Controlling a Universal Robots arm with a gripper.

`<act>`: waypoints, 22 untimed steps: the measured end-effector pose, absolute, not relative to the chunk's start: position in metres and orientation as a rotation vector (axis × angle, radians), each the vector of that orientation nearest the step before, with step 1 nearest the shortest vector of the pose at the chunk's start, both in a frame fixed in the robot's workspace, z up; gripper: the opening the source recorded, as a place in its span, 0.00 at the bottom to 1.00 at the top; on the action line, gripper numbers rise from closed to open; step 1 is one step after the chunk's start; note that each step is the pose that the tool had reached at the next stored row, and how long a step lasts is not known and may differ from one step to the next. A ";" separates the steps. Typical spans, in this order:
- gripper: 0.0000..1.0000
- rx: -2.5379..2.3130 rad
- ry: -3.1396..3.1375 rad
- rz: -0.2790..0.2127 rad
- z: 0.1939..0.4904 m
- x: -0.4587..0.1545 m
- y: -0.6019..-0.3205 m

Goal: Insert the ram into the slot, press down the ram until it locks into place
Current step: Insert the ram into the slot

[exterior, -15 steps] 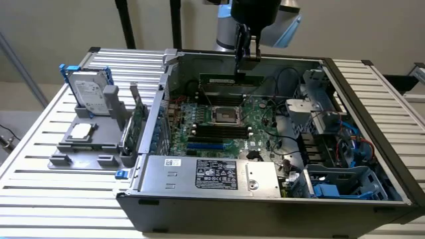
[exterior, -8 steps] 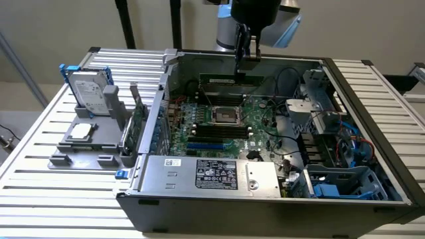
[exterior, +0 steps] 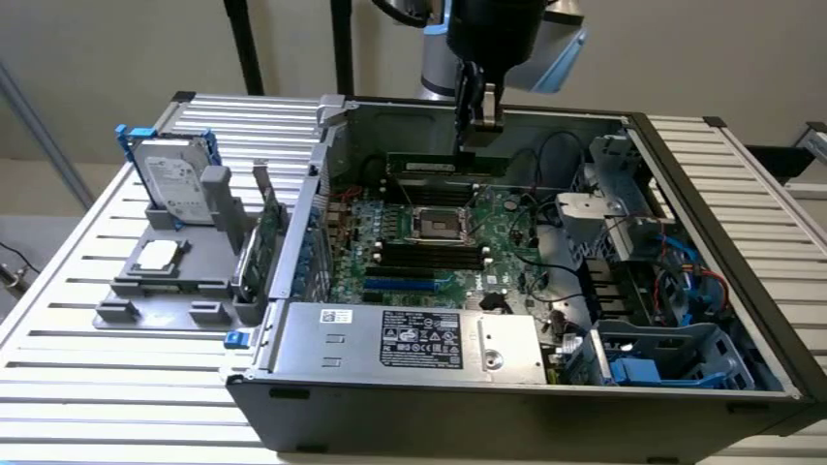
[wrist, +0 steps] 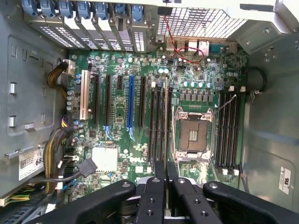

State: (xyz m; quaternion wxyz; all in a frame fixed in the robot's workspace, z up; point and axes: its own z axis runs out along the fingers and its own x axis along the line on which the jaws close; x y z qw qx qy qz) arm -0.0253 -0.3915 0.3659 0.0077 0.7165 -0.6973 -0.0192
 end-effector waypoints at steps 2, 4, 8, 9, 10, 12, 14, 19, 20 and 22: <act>0.13 2.240 -2.180 -0.060 0.362 -0.026 -0.392; 0.13 2.240 -2.180 -0.060 0.359 -0.026 -0.393; 0.13 2.240 -2.180 -0.060 0.351 -0.028 -0.394; 0.13 2.240 -2.180 -0.060 0.349 -0.028 -0.394; 0.13 2.240 -2.180 -0.060 0.348 -0.028 -0.395; 0.13 2.240 -2.180 -0.060 0.344 -0.029 -0.395; 0.13 2.240 -2.180 -0.060 0.340 -0.030 -0.395; 0.13 2.237 -2.184 -0.060 0.331 -0.031 -0.395; 0.13 2.236 -2.184 -0.060 0.330 -0.031 -0.395; 0.13 2.234 -2.186 -0.060 0.326 -0.031 -0.395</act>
